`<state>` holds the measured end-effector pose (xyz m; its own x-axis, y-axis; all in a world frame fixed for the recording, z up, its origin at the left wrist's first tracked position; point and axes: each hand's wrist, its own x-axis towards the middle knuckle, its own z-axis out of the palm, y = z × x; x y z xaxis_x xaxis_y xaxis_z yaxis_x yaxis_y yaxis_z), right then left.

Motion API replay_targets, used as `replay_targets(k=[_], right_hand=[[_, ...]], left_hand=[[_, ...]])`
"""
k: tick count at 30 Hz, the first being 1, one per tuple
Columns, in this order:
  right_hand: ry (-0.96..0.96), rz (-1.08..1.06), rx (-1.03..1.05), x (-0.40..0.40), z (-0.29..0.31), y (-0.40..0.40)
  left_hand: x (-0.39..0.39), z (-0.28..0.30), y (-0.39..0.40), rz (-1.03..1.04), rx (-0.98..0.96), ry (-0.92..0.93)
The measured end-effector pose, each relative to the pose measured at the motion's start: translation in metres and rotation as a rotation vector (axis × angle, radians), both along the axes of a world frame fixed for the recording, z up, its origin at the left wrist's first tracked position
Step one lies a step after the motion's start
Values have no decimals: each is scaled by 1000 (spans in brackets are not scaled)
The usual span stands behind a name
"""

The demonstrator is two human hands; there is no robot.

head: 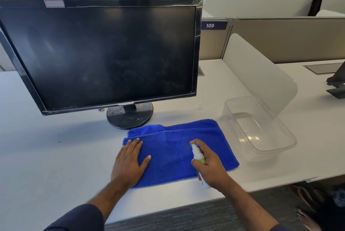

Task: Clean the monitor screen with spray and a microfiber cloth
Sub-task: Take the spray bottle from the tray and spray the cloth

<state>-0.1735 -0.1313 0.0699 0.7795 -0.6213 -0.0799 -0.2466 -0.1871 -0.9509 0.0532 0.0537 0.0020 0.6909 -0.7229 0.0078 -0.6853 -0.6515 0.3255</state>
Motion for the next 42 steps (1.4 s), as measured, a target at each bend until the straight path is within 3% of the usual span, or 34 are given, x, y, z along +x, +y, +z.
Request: replay_targets(k=[7, 10, 14, 19, 27, 32, 42], right_hand=[[-47, -12, 78, -1, 1, 8], [-94, -138, 34, -1, 10, 0], [-115, -258, 180, -1, 25, -25], [30, -170, 126, -10, 27, -30], [92, -64, 285, -42, 15, -18], [212, -48, 138, -59, 8, -23], [37, -218, 189, -55, 16, -41]], left_hand=[[-1, 2, 0, 1, 3, 8], [-1, 1, 0, -1, 3, -2], [-1, 0, 0, 0, -8, -3], [-1, 1, 0, -1, -7, -3], [-1, 0, -1, 3, -13, 0], [0, 0, -1, 2, -4, -9], [-1, 1, 0, -9, -2, -30]])
